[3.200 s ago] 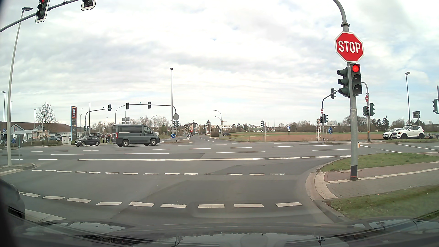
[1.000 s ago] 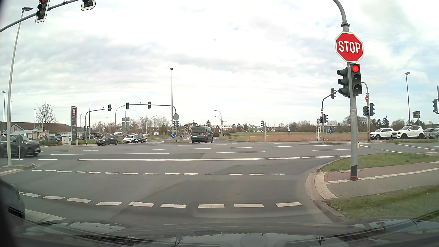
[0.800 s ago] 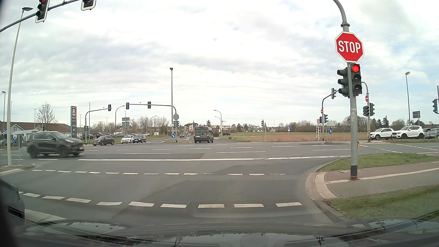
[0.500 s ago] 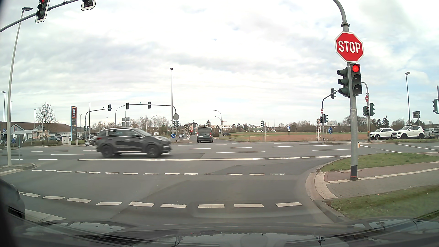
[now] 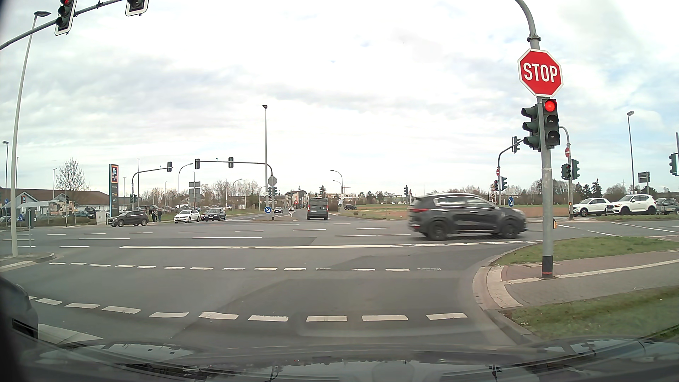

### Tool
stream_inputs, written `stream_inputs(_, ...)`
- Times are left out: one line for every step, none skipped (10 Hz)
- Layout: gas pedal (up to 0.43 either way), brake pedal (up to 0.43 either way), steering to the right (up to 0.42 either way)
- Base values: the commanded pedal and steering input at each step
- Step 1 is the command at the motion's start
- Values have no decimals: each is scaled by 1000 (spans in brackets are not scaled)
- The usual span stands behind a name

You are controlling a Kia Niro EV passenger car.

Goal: Follow the waypoints while adhering to traffic rules and regulations

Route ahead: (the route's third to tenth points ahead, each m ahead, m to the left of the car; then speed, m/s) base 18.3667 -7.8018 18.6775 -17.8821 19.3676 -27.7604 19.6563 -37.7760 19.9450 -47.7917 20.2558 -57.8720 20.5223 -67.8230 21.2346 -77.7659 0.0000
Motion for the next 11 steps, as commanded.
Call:
stream_inputs(0,287,-1)
stream_inputs(0,287,-1)
stream_inputs(0,287,-1)
stream_inputs(0,293,-1)
stream_inputs(0,287,-1)
stream_inputs(0,287,-1)
stream_inputs(0,287,-1)
stream_inputs(0,287,-1)
stream_inputs(0,287,-1)
stream_inputs(0,287,-1)
stream_inputs(0,287,-1)
